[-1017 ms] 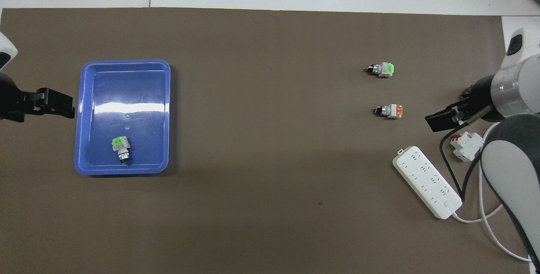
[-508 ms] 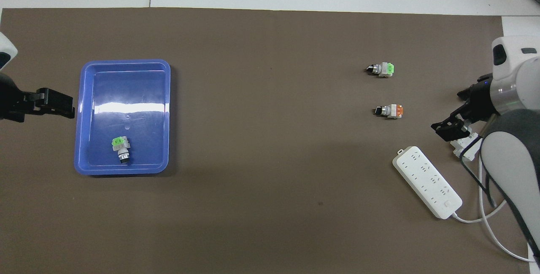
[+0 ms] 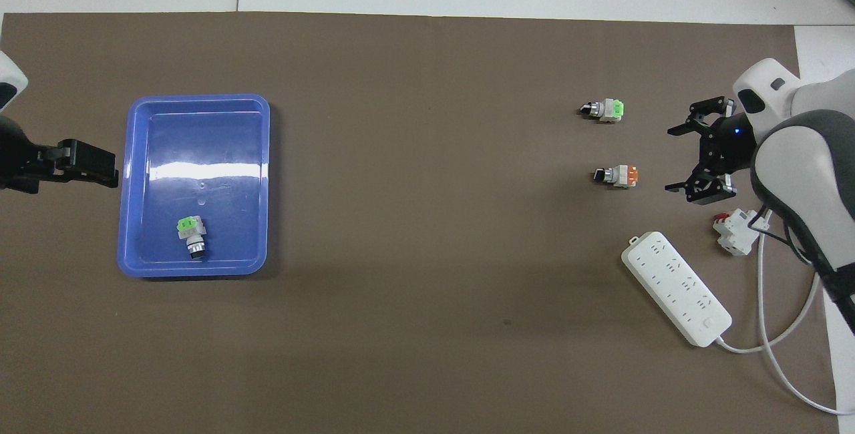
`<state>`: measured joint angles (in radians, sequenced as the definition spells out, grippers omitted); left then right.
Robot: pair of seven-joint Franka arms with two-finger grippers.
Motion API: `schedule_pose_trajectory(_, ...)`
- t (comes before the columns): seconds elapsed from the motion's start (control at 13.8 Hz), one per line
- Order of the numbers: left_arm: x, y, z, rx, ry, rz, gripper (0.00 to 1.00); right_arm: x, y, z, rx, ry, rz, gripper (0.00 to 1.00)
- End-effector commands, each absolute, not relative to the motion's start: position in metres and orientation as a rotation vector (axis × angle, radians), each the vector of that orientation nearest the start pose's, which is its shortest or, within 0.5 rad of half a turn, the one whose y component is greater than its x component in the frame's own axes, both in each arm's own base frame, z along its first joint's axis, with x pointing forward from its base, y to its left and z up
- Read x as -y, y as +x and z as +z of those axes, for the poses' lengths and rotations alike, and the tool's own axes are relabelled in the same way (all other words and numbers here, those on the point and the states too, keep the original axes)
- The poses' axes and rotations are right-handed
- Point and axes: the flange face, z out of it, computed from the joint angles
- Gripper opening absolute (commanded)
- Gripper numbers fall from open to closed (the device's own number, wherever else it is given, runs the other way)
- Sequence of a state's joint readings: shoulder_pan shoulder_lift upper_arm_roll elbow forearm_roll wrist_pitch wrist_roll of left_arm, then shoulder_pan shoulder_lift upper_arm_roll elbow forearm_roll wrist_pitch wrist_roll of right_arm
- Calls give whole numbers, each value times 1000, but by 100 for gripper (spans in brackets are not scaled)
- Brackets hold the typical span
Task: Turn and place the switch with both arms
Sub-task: 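Lower the right gripper over the orange-topped switch and close on it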
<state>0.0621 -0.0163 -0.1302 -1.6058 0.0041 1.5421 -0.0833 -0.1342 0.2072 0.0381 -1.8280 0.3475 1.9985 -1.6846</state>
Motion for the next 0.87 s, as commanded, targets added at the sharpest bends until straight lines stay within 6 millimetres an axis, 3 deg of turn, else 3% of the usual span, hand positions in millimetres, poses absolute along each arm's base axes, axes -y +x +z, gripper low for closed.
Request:
schedule_pose_trajectory(0.0,36,537,616,22,-3139,56,100,47,622,401,1956,-2089,-427,100)
schedule_pose_trajectory(0.29,40,538,616,5,-3138,44,100,51,628,368,2030,-2009,-489,100)
schedule_pose_trajectory(0.65,36,538,614,15,-3138,48,100,46,624,298,2004,-1932,-510,100)
schedule_pose_trajectory(0.8,36,539,612,13,-3140,42,100,47,622,287,1991,-1924,-505,100)
